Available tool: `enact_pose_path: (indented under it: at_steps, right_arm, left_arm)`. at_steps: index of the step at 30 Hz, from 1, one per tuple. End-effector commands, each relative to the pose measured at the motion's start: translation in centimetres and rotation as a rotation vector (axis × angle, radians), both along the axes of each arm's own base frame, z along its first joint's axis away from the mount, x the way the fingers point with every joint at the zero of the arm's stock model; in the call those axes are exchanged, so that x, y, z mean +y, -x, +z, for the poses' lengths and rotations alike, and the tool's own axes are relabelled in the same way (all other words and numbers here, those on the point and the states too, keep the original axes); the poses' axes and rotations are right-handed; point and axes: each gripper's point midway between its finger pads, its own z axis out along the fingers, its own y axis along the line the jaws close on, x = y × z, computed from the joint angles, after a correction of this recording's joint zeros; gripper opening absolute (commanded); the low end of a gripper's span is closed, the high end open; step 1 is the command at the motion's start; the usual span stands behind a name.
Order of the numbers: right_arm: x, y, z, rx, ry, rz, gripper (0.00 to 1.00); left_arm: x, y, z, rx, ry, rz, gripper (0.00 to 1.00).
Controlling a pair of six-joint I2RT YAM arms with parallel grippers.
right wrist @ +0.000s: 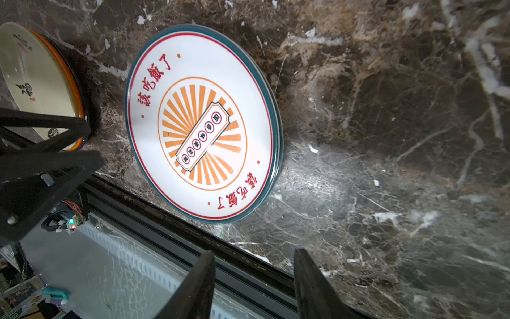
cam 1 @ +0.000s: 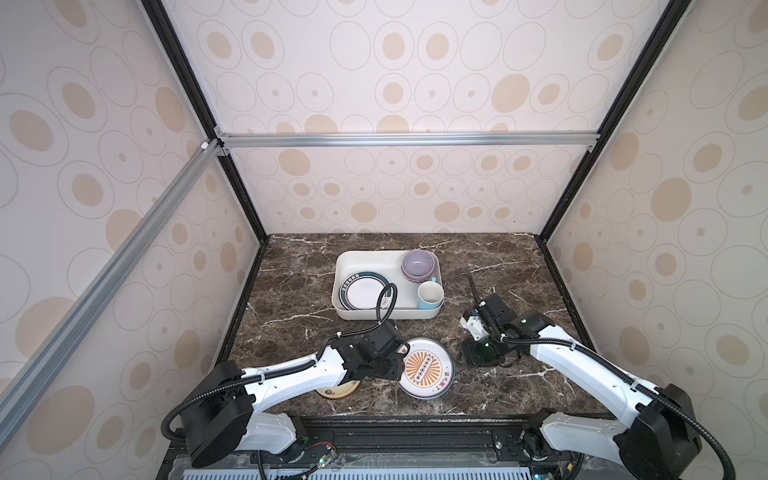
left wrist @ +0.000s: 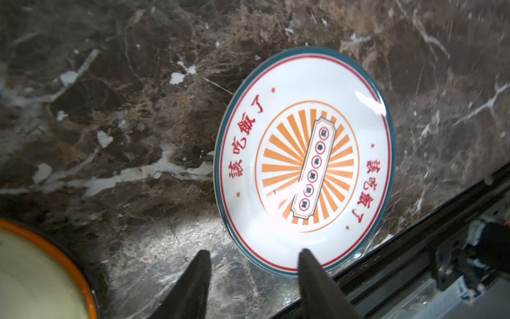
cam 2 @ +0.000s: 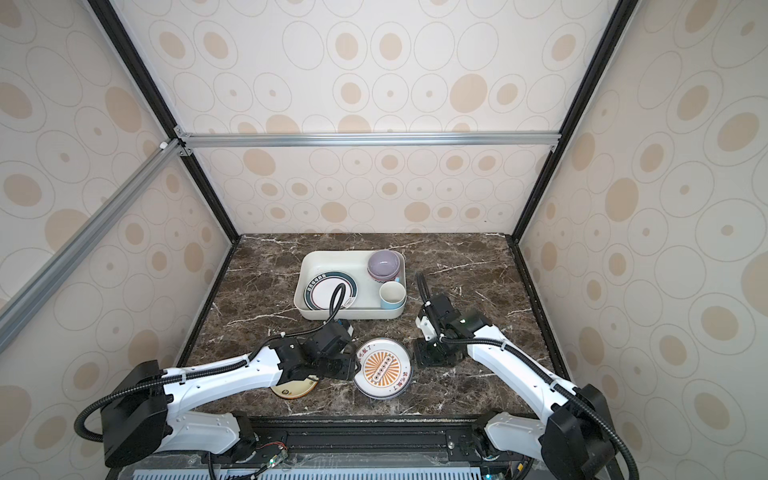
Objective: Place the mixed dishes into the plastic bin
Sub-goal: 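Open the right gripper and move both grippers to the sunburst plate stack, then grip the sunburst plate stack edges with both grippers and tilt the top plate up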
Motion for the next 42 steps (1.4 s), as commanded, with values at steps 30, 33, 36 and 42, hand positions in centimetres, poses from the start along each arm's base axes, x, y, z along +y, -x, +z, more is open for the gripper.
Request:
enact_pose_path:
  at_steps: [30, 33, 36, 42]
  right_arm:
    - [-0.7, -0.7, -1.3, 0.035, 0.069, -0.021, 0.48]
    - [-0.7, -0.8, -1.9, 0.053, 0.073, -0.025, 0.48]
    - [-0.8, -0.9, -2.5, 0.068, 0.068, -0.033, 0.48]
    - [-0.9, -0.6, -4.1, 0.113, 0.066, -0.040, 0.48]
  left_arm:
    - [-0.5, -2.9, -3.9, 0.036, -0.077, 0.005, 0.11]
    - [-0.9, -3.1, -4.1, 0.045, -0.082, -0.008, 0.05]
    - [-1.2, -3.4, -4.2, 0.047, -0.086, -0.018, 0.03]
    - [-1.7, -3.9, -4.4, 0.055, -0.089, -0.029, 0.00]
